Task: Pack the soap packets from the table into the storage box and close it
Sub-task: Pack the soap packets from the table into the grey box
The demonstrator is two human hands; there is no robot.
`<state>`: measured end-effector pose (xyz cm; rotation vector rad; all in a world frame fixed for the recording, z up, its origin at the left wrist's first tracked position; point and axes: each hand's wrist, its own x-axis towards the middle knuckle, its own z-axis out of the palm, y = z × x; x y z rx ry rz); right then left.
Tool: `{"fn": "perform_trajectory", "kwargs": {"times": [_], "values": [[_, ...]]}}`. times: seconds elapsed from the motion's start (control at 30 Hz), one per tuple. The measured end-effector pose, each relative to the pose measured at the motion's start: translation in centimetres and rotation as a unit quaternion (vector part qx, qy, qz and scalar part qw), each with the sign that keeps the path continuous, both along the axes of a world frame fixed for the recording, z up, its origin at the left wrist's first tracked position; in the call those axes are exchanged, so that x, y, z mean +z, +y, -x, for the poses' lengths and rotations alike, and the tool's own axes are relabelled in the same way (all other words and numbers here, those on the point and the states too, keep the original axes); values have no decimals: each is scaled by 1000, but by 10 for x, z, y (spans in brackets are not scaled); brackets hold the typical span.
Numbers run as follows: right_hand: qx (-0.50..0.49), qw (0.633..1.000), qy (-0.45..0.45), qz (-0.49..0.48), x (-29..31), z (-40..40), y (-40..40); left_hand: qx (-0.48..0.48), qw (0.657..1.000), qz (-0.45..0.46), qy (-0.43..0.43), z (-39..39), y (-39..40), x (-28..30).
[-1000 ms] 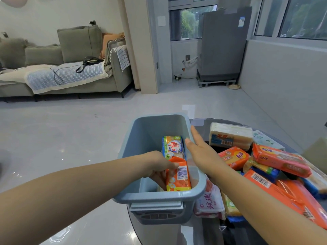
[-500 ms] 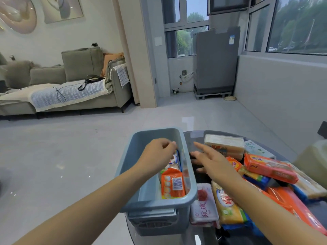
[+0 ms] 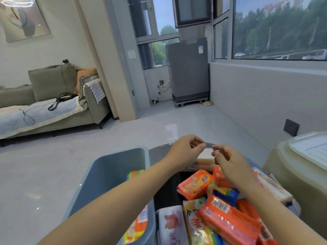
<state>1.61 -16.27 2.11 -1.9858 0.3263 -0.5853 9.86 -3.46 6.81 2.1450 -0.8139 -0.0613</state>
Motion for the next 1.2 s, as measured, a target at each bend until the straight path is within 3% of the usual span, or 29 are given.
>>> {"fn": "perform_trajectory", "kwargs": {"times": [0.2, 0.43, 0.63, 0.77, 1.03, 1.2], "values": [[-17, 994, 67, 87, -13, -13, -31, -38, 987, -153, -3, -58, -38, -20], [-41, 978, 136, 153, -29, -17, -45, -80, 954, -283, 59, -96, -46, -51], [-6, 970, 169, 177, -36, -22, -45, -98, 943, -313, 52, -110, -44, -57], [-10, 965, 173, 198, -35, -22, -40, -94, 945, -315, -9, -111, -45, -57], [-3, 980, 155, 124, -32, -20, -39, -69, 960, -269, -42, -106, -37, -52], [5, 992, 103, 73, -24, -17, -30, -21, 980, -188, -59, -89, -24, -25]]}}
